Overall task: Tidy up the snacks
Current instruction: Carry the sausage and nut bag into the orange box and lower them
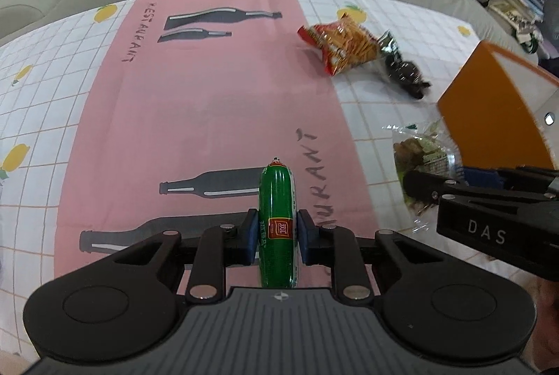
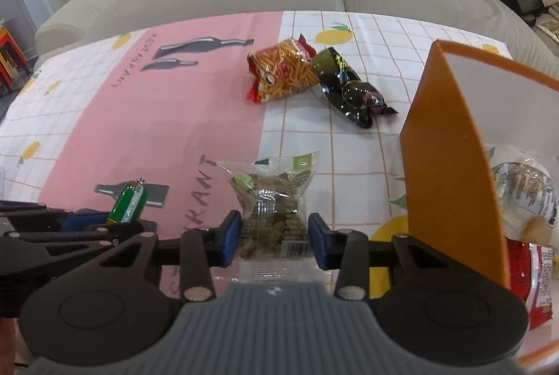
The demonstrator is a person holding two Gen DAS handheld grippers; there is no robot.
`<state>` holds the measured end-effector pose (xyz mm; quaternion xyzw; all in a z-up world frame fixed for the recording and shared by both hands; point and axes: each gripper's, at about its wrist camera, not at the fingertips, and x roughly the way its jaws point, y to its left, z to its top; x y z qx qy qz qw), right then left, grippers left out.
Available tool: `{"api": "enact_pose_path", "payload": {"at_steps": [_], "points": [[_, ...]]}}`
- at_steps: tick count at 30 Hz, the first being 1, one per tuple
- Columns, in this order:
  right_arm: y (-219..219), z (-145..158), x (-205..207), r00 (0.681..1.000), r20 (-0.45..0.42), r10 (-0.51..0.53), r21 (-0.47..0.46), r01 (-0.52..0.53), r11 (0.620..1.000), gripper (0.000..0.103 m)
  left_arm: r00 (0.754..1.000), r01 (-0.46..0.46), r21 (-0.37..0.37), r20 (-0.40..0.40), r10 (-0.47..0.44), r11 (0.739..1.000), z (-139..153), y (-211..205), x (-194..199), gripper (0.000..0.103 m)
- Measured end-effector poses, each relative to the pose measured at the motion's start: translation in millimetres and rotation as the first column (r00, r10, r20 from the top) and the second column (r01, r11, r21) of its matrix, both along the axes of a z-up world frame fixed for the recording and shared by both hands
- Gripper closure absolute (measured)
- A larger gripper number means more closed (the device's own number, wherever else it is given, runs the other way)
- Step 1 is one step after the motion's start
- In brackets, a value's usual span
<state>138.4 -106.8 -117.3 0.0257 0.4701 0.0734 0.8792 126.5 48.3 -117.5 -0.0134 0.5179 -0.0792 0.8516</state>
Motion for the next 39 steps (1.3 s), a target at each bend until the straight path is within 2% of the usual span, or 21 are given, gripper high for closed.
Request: {"api": "enact_pose_path", "payload": {"at_steps": [5,11,19,24,30,35,39], "points": [[-11,26,-12,1.0,-0.009,-0.01,0.059,0.01,0.998,0.064,1.0,0.0,-0.025,0.006,0.0,1.0,27,-5,-8,0.078],[-32,66,-36,0.999,0.05,-0.011,0.087,0.007,0.996,0.064,0.999,0.036,-0.076,0.035,-0.033,0.996,64,-24,-17,0.078],[-89,116,-56,0.992,0.117,-0.054,0.107,0.041,0.993,0.064,0.985,0.145,-0.135,0.11,-0.131,0.98,114,-72,-21,0.078],[-135,137,-60,0.983,0.141,-0.113,0.081,0.102,0.991,0.064,0.968,0.236,-0.187,0.134,-0.213,0.954,132,-112,-11,0.078],[-187,141,-57,0.977,0.129,-0.171,0.021,0.17,0.985,0.064,0.943,0.326,-0.199,0.136,-0.303,0.924,134,-166,10,0.078],[-226,129,-50,0.971,0.094,-0.218,-0.022,0.221,0.975,0.064,0.922,0.384,-0.185,0.118,-0.368,0.905,123,-207,25,0.078],[-249,112,-38,0.971,0.068,-0.23,-0.071,0.235,0.969,0.064,0.909,0.417,-0.206,0.082,-0.409,0.885,106,-232,38,0.078]]}}
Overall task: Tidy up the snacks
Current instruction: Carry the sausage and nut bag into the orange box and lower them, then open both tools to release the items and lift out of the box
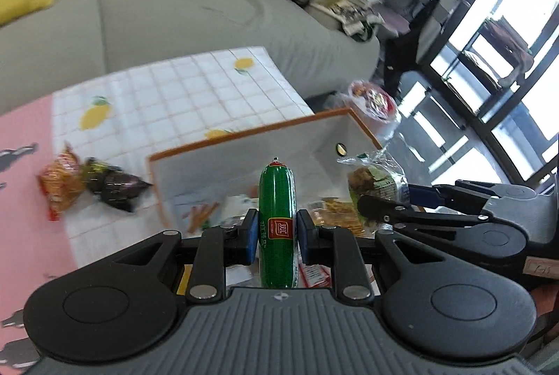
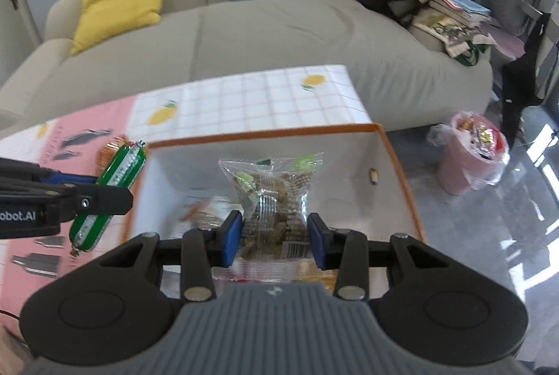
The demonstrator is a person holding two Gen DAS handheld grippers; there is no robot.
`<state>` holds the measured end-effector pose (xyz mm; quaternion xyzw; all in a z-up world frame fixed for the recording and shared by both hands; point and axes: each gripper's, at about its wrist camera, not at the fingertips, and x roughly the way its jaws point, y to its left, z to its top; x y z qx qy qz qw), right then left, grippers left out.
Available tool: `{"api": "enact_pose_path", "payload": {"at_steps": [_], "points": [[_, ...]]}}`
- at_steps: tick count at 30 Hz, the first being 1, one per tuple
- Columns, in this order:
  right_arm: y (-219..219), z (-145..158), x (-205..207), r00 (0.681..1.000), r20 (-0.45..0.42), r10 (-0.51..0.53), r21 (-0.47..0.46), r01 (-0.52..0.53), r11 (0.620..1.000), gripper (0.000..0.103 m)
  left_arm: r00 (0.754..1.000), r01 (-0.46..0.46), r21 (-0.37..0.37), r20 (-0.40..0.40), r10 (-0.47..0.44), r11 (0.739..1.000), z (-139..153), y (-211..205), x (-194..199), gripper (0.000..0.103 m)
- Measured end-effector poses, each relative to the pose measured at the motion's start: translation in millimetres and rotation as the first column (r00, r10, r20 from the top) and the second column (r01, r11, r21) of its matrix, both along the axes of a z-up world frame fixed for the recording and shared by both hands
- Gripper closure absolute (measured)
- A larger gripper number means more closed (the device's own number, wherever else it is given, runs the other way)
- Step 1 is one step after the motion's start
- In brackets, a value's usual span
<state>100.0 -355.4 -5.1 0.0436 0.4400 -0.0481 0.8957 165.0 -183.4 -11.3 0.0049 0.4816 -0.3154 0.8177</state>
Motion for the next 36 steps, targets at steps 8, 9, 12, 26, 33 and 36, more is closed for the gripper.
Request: {"api": "enact_pose_path", "payload": {"at_steps": [8,9,12,26,33,36], "points": [[-31,-30,23,0.998,-0.065,0.014,-0.068,-0.019,0.997,0.064,0.997,0.076,0.058,-0.026,-0.075,0.995,-39,-45,18,0.078],[-34,-34,25,0.997,-0.073,0.019,-0.074,-0.025,0.997,0.064,0.996,0.082,0.069,-0.032,-0.08,0.994,-44,-49,21,0.078],[-37,-45,32,0.995,-0.096,0.041,-0.099,-0.051,0.994,0.064,0.994,0.099,0.085,-0.055,-0.095,0.991,-58,-58,27,0.078],[-39,-89,63,0.972,-0.216,0.096,-0.136,-0.128,0.982,0.064,0.983,0.115,0.106,-0.153,-0.098,0.988,-96,-79,49,0.078],[-37,-93,63,0.967,-0.235,0.101,-0.138,-0.137,0.981,0.064,0.981,0.12,0.12,-0.166,-0.099,0.986,-100,-80,48,0.078],[-36,-88,62,0.966,-0.231,0.111,-0.141,-0.147,0.979,0.063,0.985,0.111,0.12,-0.149,-0.092,0.987,-93,-77,46,0.075]]}}
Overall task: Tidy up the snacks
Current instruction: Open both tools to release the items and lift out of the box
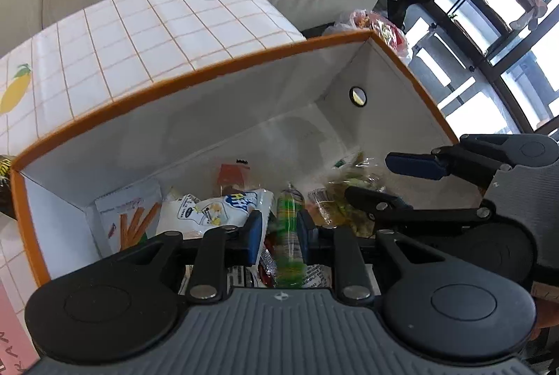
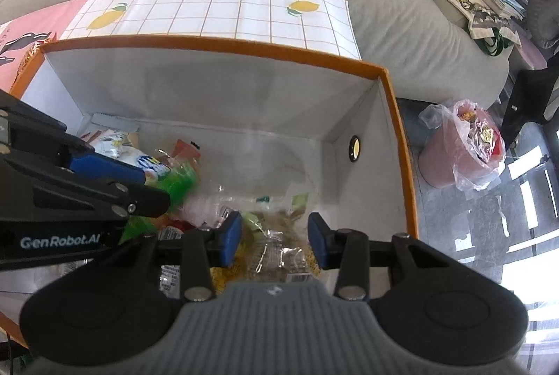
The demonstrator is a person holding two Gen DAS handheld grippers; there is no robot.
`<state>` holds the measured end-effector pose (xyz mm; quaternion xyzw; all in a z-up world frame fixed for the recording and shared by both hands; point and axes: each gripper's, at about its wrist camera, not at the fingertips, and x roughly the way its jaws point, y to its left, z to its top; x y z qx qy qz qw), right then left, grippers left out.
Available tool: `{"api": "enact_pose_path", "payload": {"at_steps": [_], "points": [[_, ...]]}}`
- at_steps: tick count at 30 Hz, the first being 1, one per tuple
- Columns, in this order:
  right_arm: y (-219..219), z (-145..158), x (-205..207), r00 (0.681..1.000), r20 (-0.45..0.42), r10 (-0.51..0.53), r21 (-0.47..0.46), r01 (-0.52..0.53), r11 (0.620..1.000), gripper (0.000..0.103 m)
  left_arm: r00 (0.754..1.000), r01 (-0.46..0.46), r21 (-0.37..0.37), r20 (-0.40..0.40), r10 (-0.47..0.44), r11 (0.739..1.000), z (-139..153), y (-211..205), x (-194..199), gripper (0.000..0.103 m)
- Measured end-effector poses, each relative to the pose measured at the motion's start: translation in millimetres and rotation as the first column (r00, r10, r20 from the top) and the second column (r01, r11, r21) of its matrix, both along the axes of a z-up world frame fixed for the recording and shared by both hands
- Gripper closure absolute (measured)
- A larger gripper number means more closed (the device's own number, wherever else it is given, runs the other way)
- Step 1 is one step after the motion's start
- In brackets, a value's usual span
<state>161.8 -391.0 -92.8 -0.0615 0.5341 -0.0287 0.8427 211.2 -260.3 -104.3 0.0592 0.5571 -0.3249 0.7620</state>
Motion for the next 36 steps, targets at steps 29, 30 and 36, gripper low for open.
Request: {"api": "enact_pose_path", "payload": {"at_steps": [29,30,36], "points": [[83,97,-61,0.948,0.271,-0.168,0.147,0.131,0.98,0.017,0.925,-0.184,-0.014,0.335,0.178,0.983,119,121,-54,0.03],[91,98,-65,0.943,0.287,-0.171,0.161,0.128,0.979,0.017,0.917,-0.197,-0.018,0.351,0.19,0.98,121,128,-57,0.03],[133,95,-80,0.916,0.36,-0.178,0.235,0.096,0.967,0.017,0.866,-0.247,-0.035,0.439,0.237,0.968,128,172,-72,0.03]]}}
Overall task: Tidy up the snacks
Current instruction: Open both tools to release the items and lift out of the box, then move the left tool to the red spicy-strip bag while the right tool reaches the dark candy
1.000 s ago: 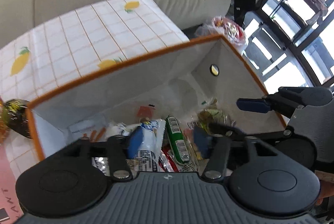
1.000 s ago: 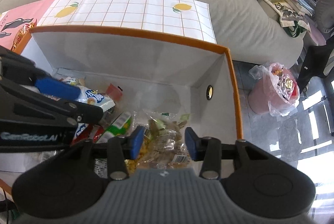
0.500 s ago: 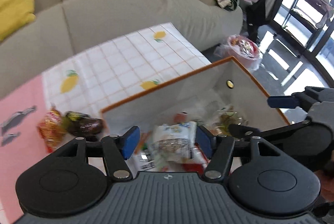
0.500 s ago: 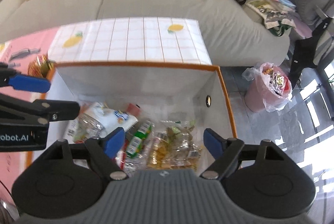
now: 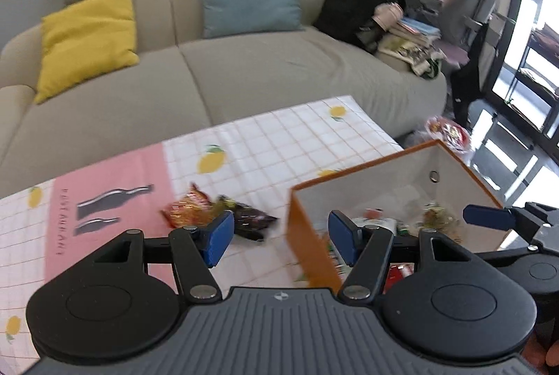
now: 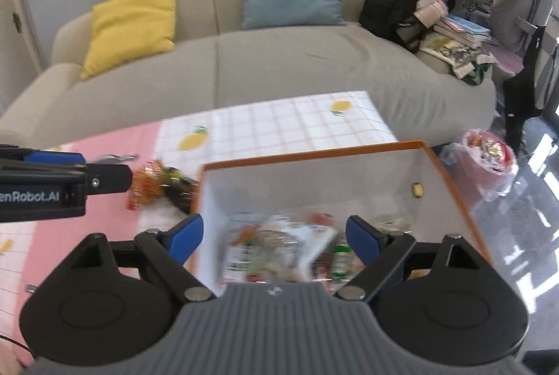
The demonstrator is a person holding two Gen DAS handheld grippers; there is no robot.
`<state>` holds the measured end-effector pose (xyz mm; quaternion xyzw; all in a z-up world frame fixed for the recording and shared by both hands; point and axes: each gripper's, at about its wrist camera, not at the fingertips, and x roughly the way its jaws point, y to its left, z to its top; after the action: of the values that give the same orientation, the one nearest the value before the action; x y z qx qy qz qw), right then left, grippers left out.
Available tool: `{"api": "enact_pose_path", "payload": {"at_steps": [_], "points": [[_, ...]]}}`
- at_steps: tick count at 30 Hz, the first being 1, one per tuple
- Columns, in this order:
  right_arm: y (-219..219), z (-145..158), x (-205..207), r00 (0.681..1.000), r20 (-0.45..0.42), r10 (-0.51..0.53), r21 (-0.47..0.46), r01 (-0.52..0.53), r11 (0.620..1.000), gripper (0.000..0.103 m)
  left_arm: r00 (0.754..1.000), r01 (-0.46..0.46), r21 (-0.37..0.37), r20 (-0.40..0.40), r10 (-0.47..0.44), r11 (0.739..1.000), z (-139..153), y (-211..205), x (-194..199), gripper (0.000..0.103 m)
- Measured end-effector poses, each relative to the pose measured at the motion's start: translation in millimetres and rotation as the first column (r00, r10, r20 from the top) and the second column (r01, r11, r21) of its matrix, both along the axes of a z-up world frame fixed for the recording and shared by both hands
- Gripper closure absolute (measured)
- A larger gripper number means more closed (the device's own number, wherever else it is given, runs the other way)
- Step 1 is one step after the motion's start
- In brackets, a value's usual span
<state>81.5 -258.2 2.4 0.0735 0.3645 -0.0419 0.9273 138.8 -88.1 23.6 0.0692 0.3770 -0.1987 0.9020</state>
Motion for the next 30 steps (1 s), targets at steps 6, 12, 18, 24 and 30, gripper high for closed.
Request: {"api": "enact_pose_path", "payload": {"at_steps": [6,12,18,24,30], "points": [[42,-14,-5,0.998,0.043,0.039,0.021,-0.04,0.999,0.017,0.999,-0.047,0.01,0.011,0.047,0.999,-19,44,-10,0.03],[76,-31,-5,0.995,0.034,0.092,-0.026,-0.092,0.995,0.017,0.995,-0.092,0.009,-0.028,0.093,0.996,-48,81,-16,0.03],[95,-40,-1,0.987,0.034,0.159,-0.089,-0.155,0.984,0.022,0.994,-0.091,0.001,-0.066,0.091,0.996,-67,97,-10,0.03],[100,-48,17,0.979,0.016,0.205,-0.133,-0.201,0.97,0.023,0.998,-0.04,0.029,-0.056,0.042,0.999,-74,99,5,0.03],[104,-49,45,0.96,0.002,0.28,-0.197,-0.275,0.941,0.023,0.998,0.015,0.078,-0.059,-0.011,0.997,-80,100,34,0.029]]}}
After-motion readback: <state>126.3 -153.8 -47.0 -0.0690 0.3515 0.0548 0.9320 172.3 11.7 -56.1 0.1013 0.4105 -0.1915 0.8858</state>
